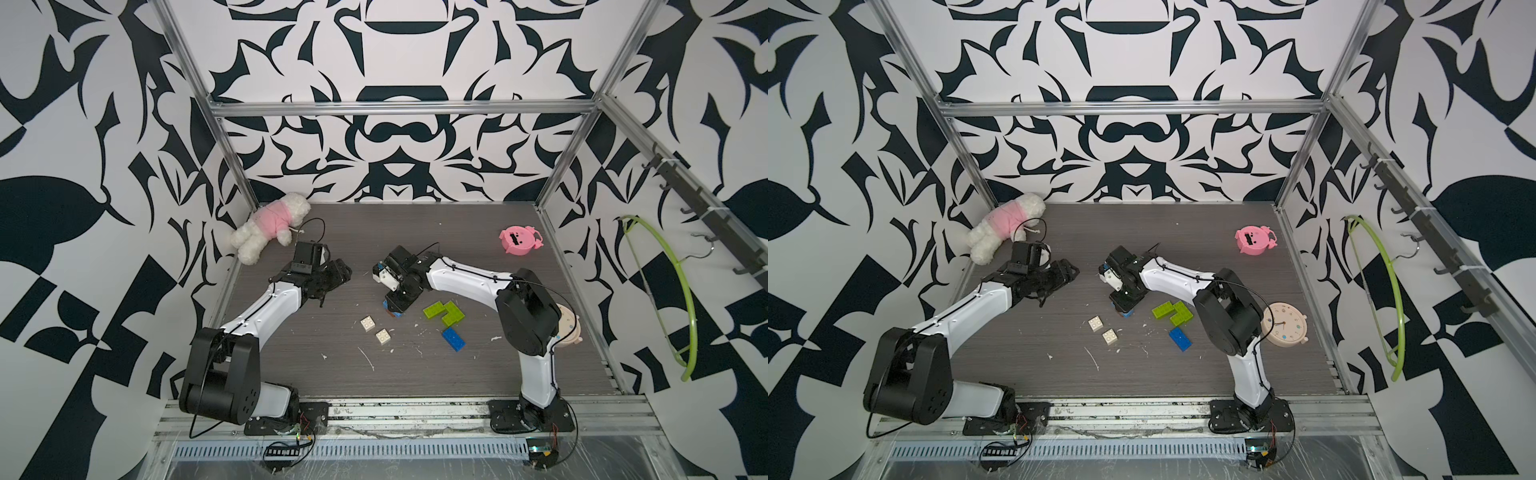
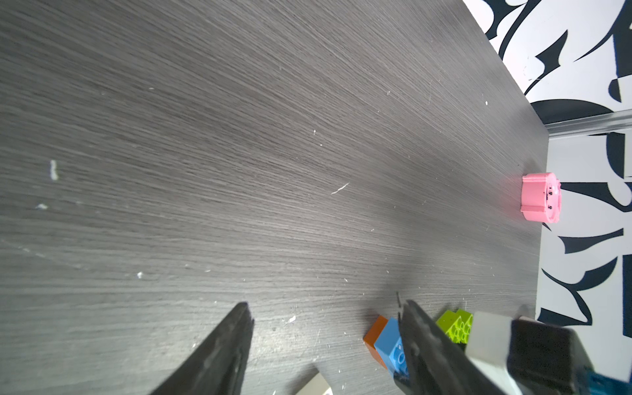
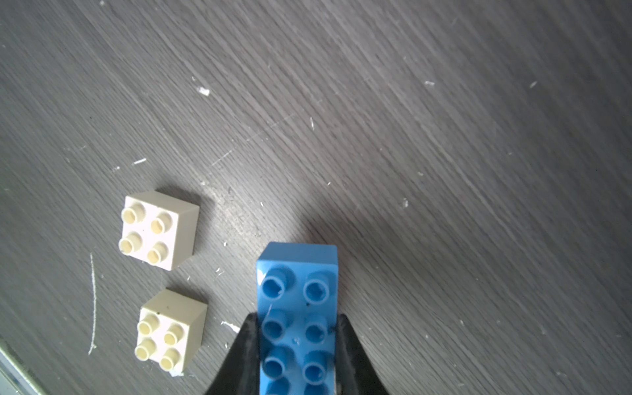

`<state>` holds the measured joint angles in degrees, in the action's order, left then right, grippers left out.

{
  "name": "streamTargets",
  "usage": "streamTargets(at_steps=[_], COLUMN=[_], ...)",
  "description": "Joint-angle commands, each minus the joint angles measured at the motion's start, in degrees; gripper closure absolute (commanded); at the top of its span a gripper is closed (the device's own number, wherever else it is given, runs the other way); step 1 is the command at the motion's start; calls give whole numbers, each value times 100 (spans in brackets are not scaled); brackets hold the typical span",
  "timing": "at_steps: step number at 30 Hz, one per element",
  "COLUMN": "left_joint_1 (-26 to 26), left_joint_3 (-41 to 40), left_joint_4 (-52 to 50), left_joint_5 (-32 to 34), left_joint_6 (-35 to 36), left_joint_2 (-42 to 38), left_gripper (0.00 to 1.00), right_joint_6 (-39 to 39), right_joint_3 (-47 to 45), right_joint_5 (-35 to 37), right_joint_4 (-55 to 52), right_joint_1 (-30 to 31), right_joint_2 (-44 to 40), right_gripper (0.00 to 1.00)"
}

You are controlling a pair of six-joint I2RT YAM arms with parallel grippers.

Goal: Assemble a heart with lego
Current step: Assemble the lego brick with the lego brick.

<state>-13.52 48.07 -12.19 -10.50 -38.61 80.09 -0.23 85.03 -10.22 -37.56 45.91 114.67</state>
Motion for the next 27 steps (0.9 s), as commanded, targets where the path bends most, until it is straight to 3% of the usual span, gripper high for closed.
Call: streamTargets(at_steps=[1,4,12,17,21,25,27], left_joint_1=[2,1,3,-1,-1,-1,-2], left_joint_3=[-114,-105,-89,-38,-35,-35,-56], left_joint_4=[23,23,74,81,93,105,94], left_joint_5=[-80,-78,-100,-144,-136,-155,-134], left_joint_6=[11,11,11,11,11,3,3], left_joint_2=[41,36,115,180,173,203,203], left_gripper=[29,28,29,28,28,29,28], right_joint_6=[-109,-46,241,632,354,276,356], right_joint_3=[-115,-194,-257,-212,160,135,55], right_joint_5=[34,-10,715,20,954,872,1216], right_joint_4=[-494,-445,-593,-400,-950,-936,-866], right_joint_1=[60,59,56,-150,55,123,170], right_joint_2=[522,609,726,612,899,1041,1005], right_gripper=[93,93,93,94,94,94,95])
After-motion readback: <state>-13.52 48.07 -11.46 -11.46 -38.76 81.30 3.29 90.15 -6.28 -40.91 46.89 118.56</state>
